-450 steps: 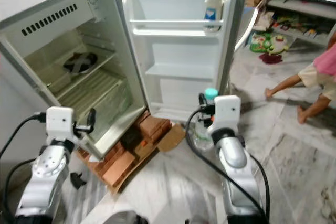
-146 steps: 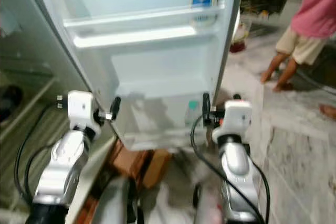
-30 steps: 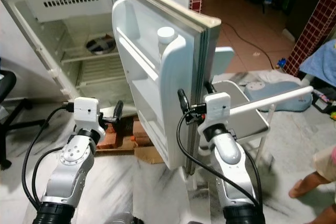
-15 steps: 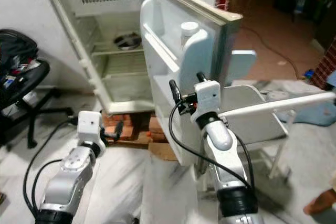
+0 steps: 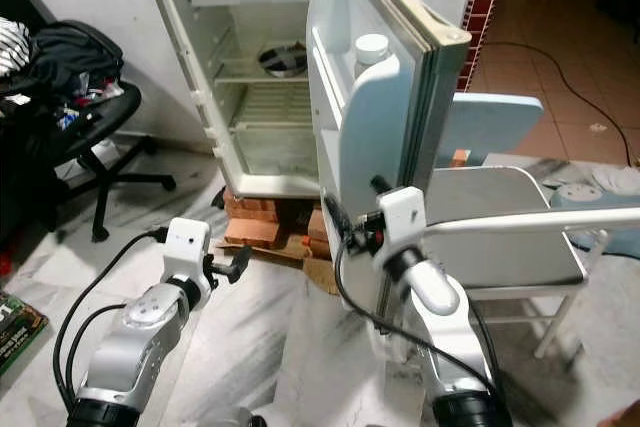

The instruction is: Restocking fridge

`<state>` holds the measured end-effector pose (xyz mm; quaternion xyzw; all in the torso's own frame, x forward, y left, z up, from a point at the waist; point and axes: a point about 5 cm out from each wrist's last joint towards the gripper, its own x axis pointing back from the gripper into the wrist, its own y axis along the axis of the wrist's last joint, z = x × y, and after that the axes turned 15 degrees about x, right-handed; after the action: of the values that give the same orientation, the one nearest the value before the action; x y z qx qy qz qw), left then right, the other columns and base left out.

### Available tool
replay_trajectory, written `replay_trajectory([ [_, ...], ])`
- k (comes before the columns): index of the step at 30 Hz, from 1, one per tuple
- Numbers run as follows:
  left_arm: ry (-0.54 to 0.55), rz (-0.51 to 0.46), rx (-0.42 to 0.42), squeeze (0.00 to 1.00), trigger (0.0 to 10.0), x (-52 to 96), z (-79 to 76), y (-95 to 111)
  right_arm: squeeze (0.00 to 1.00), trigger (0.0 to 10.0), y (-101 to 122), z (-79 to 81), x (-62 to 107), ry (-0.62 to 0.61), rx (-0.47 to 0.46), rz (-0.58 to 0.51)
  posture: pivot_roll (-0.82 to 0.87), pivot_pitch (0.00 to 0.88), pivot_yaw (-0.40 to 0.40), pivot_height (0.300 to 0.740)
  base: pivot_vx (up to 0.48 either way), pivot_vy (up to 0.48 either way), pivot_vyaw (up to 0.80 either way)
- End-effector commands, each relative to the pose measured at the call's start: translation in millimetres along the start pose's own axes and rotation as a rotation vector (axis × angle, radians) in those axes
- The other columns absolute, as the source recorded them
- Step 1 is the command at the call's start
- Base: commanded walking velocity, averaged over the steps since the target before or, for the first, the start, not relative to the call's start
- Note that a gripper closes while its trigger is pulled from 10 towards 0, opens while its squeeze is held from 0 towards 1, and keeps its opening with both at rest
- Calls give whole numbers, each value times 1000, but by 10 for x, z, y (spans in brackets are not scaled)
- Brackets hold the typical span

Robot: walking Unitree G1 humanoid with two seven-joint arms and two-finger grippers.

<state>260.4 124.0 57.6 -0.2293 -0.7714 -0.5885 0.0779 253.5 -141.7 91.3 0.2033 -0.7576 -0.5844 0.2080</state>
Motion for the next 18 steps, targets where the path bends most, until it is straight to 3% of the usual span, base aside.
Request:
replay_trajectory([
  [1,0,-2,-18,0,10000,15,16,36,0,10000,-32,82,65,106,-31,29,-6,0,66,740,0,0,0],
  [3,-2,1,-20,0,10000,15,13,35,0,10000,-149,81,168,162,12,107,-8,0,68,740,0,0,0],
  [4,-6,5,-23,0,10000,13,11,32,0,10000,-247,-16,213,123,73,179,-9,0,69,740,0,0,0],
  [5,-6,5,-23,0,10000,13,11,32,0,10000,-247,-16,213,123,73,179,-9,0,69,740,0,0,0],
  [7,-11,11,-28,0,10000,12,6,28,0,10000,-312,-222,226,-6,132,248,-8,0,68,740,0,0,0],
  [8,-11,11,-28,0,10000,12,6,28,0,10000,-312,-222,226,-6,132,248,-8,0,68,740,0,0,0],
  [9,-13,15,-31,0,10000,12,2,25,0,10000,-300,-424,228,-133,176,280,-6,0,66,740,0,0,0],
  [10,-14,15,-32,0,10000,13,1,26,0,10000,-284,-492,229,-177,185,286,-6,0,66,740,0,0,0],
  [14,-12,16,-33,0,10000,14,2,26,0,10000,-119,-755,207,-366,238,248,-1,0,64,740,0,0,0],
  [18,-13,19,-36,0,10000,12,4,24,0,10000,303,-871,0,-425,169,6,5,0,63,740,0,0,0],
])
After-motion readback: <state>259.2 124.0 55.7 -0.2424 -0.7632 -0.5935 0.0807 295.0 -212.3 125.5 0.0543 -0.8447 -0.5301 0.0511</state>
